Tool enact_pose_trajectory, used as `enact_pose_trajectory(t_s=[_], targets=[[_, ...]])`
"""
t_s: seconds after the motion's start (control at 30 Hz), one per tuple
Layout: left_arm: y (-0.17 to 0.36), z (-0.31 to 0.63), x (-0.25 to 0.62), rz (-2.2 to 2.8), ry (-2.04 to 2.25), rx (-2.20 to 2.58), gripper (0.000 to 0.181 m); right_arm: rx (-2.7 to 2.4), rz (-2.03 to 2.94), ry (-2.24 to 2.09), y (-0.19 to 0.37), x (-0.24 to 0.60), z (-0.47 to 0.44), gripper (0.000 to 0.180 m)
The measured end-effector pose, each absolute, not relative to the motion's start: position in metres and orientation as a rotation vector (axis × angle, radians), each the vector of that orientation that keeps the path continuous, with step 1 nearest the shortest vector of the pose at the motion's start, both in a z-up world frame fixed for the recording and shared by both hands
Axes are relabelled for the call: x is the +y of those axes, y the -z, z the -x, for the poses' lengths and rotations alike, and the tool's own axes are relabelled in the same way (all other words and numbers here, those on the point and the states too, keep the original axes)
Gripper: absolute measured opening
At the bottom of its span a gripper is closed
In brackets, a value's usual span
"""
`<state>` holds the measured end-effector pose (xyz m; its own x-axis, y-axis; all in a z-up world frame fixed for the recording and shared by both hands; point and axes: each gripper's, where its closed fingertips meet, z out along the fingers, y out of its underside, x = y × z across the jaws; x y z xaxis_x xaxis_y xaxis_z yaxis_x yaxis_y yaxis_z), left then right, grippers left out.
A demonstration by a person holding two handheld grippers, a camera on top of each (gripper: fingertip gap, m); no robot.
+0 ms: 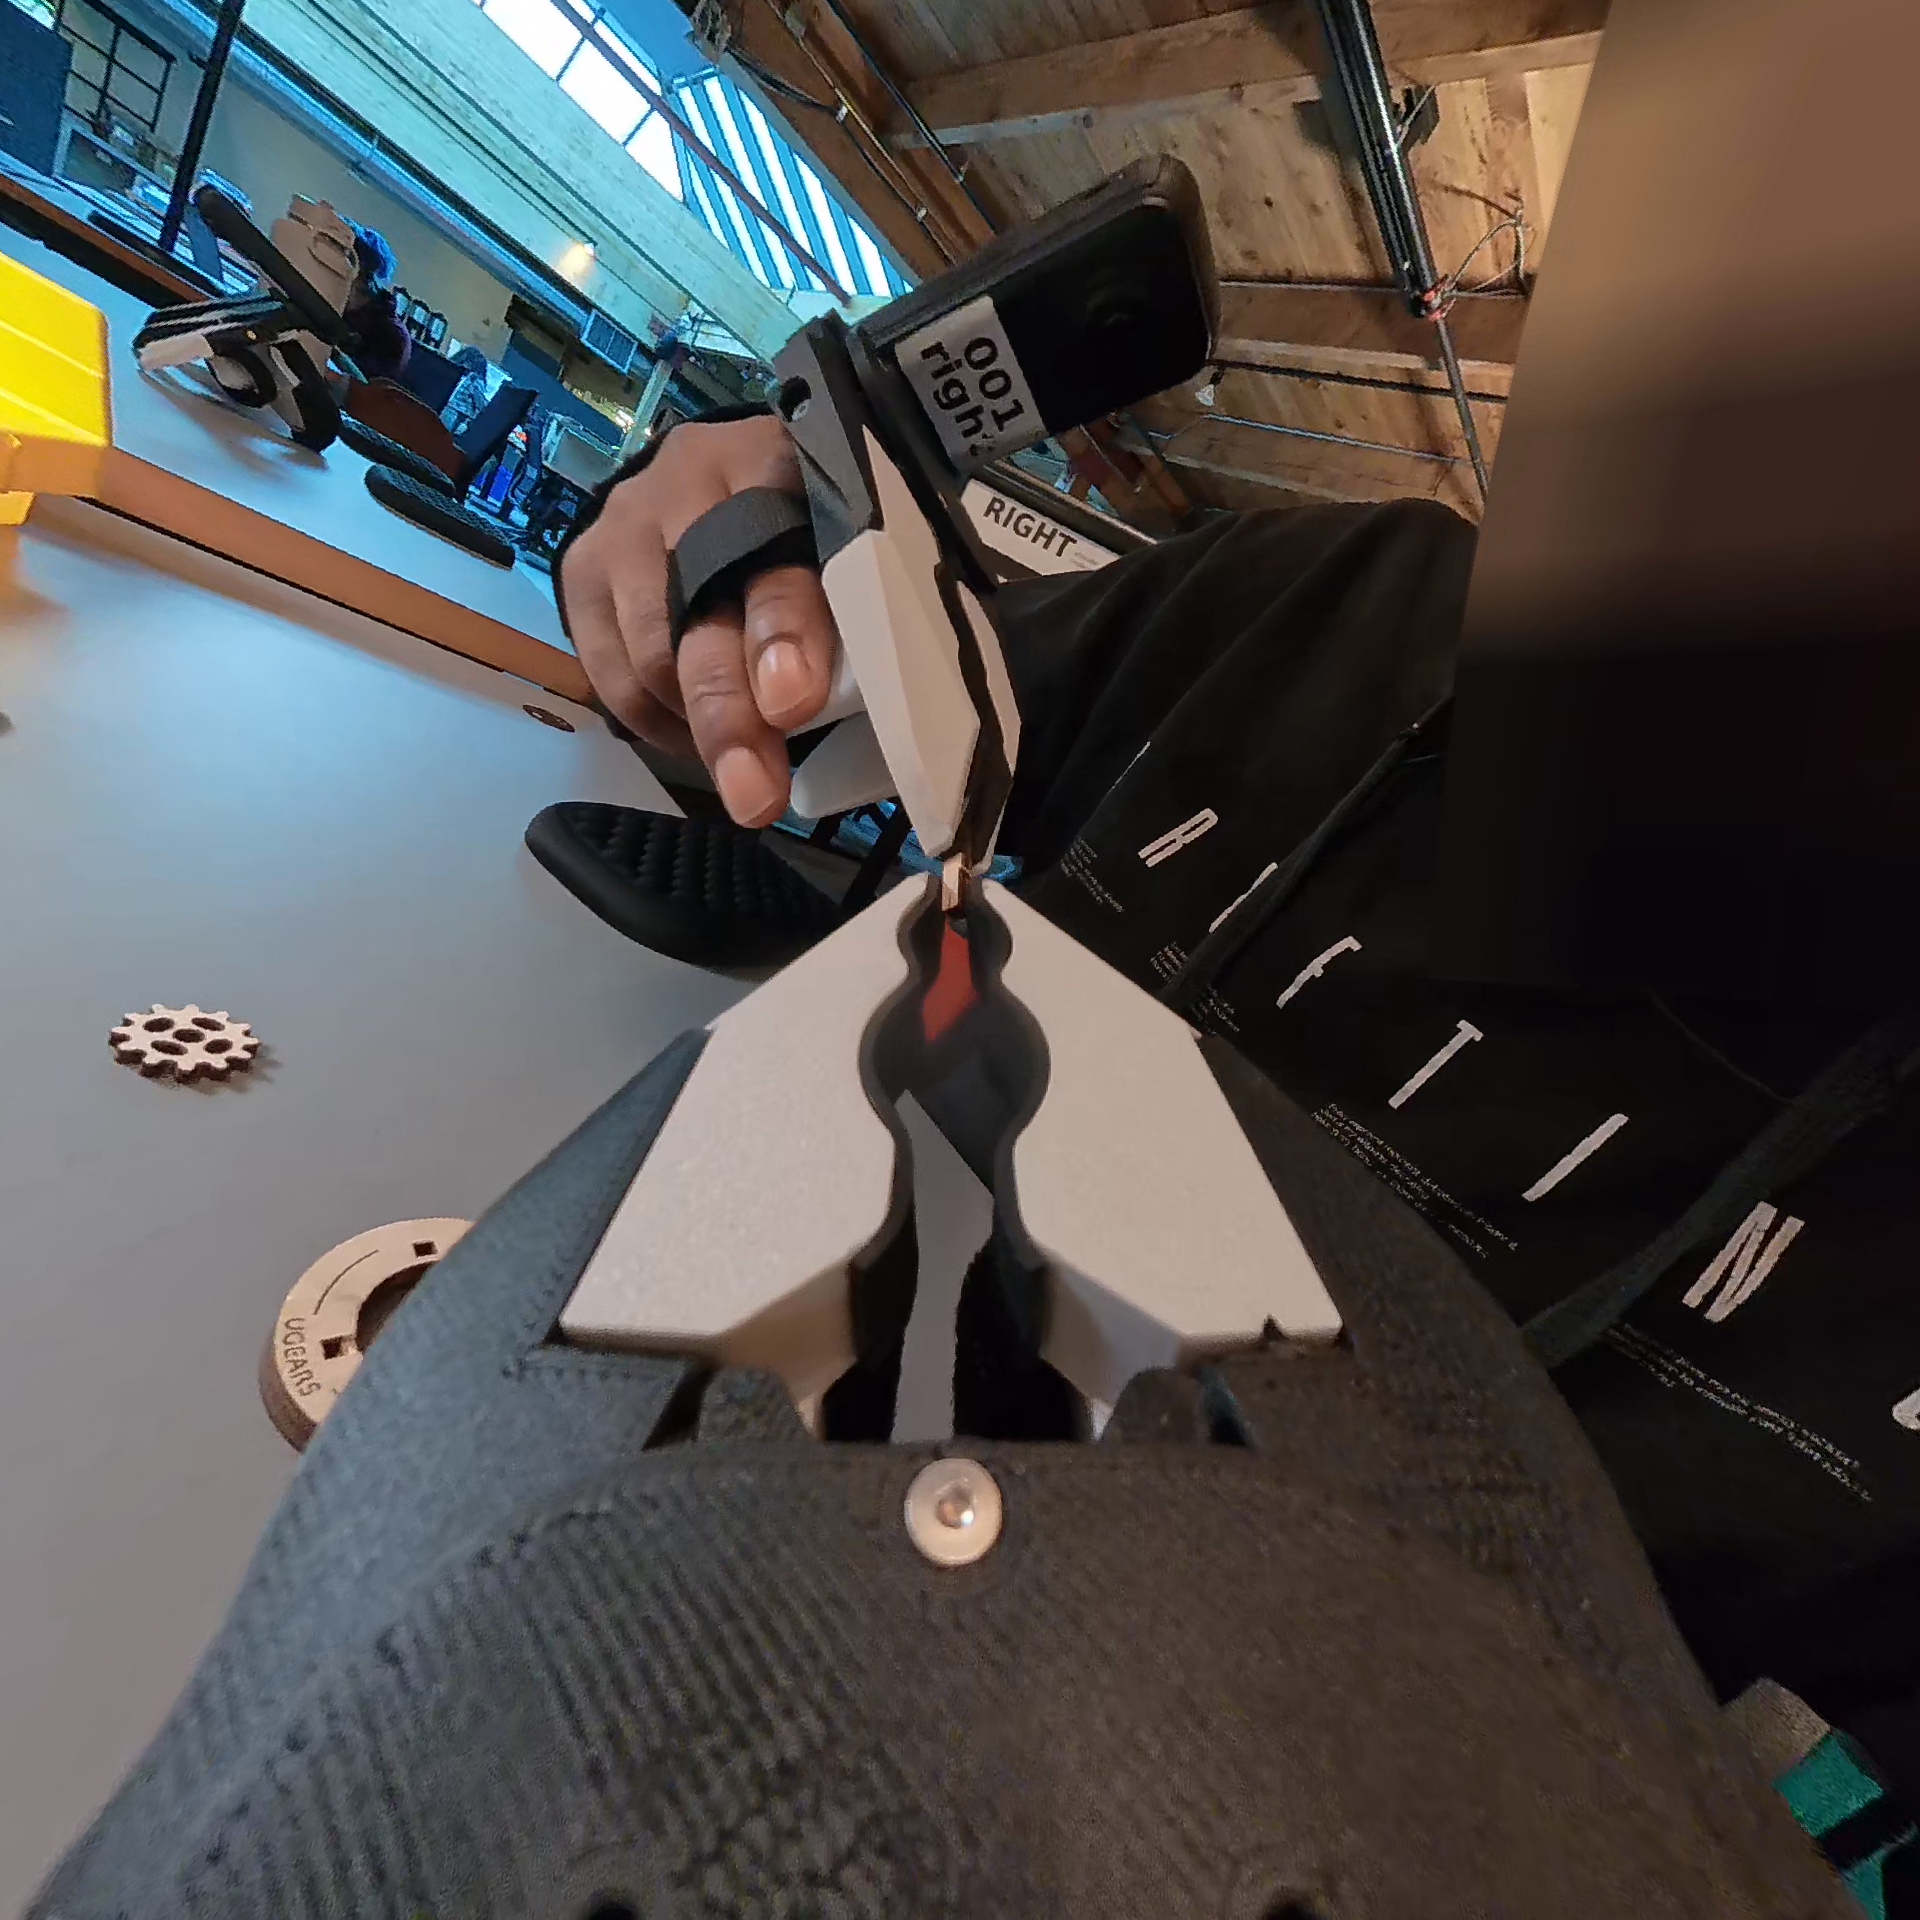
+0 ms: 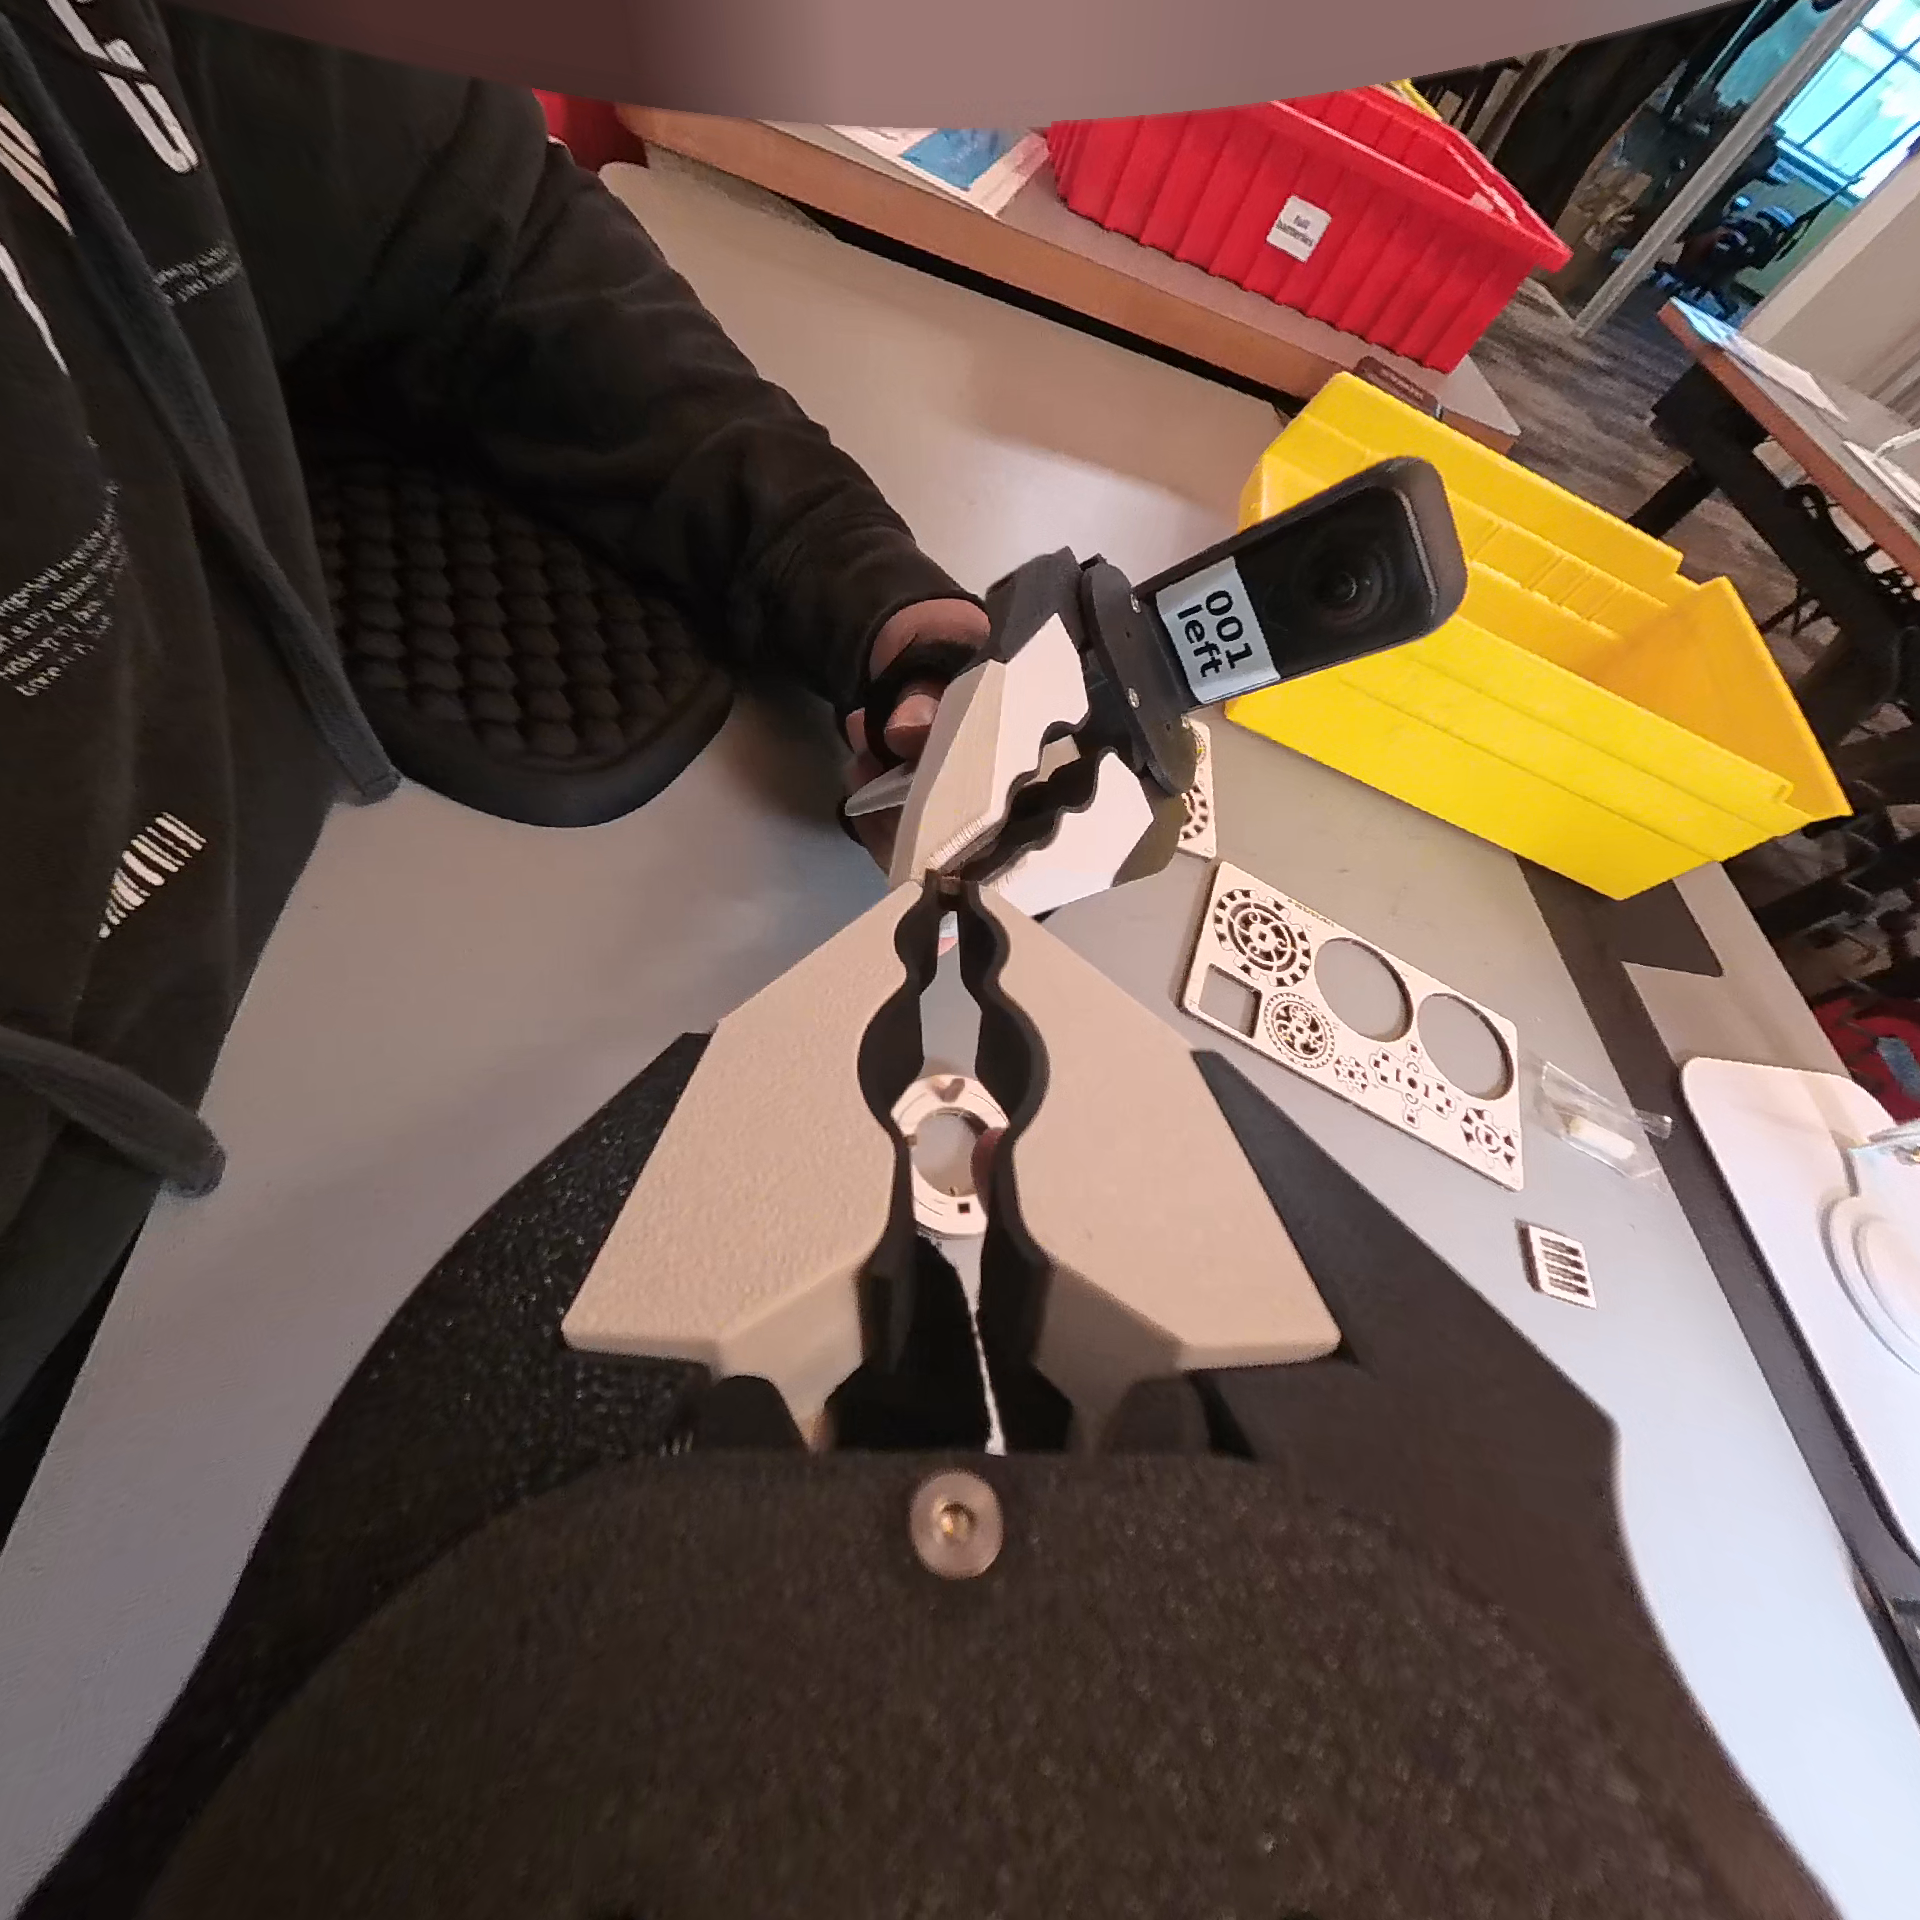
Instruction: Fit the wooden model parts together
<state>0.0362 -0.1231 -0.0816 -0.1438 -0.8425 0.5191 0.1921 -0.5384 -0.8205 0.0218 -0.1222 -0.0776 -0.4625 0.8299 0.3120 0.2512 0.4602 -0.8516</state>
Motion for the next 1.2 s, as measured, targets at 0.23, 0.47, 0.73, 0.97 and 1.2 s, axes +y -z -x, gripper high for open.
enact_pose_trajectory(t_s=[0.23, 0.47, 0.73, 0.97, 1.2], targets=[[0.087, -0.023, -0.101, 1.482, 1.594, 0.723, 0.040, -2.007, 1.018, -0.935, 0.091, -0.112, -0.023, 0.002], [0.170, 0.008, -0.072, 1.868, 0.846, 1.024, 0.065, -2.234, 1.345, -0.674, 0.148, -0.076, -0.029, 0.001], [0.203, -0.011, -0.081, 1.949, 0.639, 1.216, 0.068, -2.464, 1.444, -0.524, 0.186, -0.072, -0.026, 0.001], [0.211, -0.018, -0.081, 1.977, 0.563, 1.249, 0.065, -2.525, 1.446, -0.479, 0.194, -0.069, -0.027, 0.001], [0.211, -0.021, -0.081, 1.974, 0.566, 1.251, 0.058, -2.545, 1.443, -0.466, 0.197, -0.069, -0.027, 0.001]])
